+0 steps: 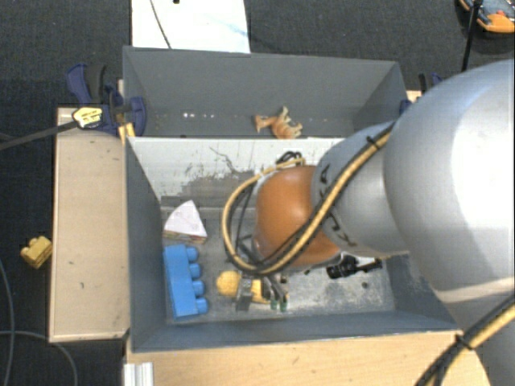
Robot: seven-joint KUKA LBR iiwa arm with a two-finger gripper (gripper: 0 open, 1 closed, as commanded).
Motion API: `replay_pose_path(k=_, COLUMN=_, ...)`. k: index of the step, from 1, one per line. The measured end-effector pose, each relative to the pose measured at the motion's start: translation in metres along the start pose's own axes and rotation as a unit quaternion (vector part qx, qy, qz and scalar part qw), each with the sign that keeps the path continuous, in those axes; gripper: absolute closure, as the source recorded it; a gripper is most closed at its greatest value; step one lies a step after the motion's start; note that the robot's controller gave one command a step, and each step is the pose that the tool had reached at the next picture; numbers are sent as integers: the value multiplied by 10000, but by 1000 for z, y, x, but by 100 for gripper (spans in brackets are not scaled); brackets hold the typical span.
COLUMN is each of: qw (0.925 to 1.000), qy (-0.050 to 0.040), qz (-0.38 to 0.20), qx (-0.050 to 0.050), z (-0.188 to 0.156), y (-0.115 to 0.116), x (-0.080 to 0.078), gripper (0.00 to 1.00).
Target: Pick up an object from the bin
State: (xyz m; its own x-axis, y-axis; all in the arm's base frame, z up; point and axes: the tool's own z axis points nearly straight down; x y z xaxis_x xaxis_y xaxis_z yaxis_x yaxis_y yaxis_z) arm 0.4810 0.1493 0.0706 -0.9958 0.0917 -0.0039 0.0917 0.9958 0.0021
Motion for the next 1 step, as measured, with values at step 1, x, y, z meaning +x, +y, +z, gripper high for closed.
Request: replay_pose_path(k=1, qw=10000, qy=3, qz=10, qx=1, z=0, y=0, x=0, gripper=100)
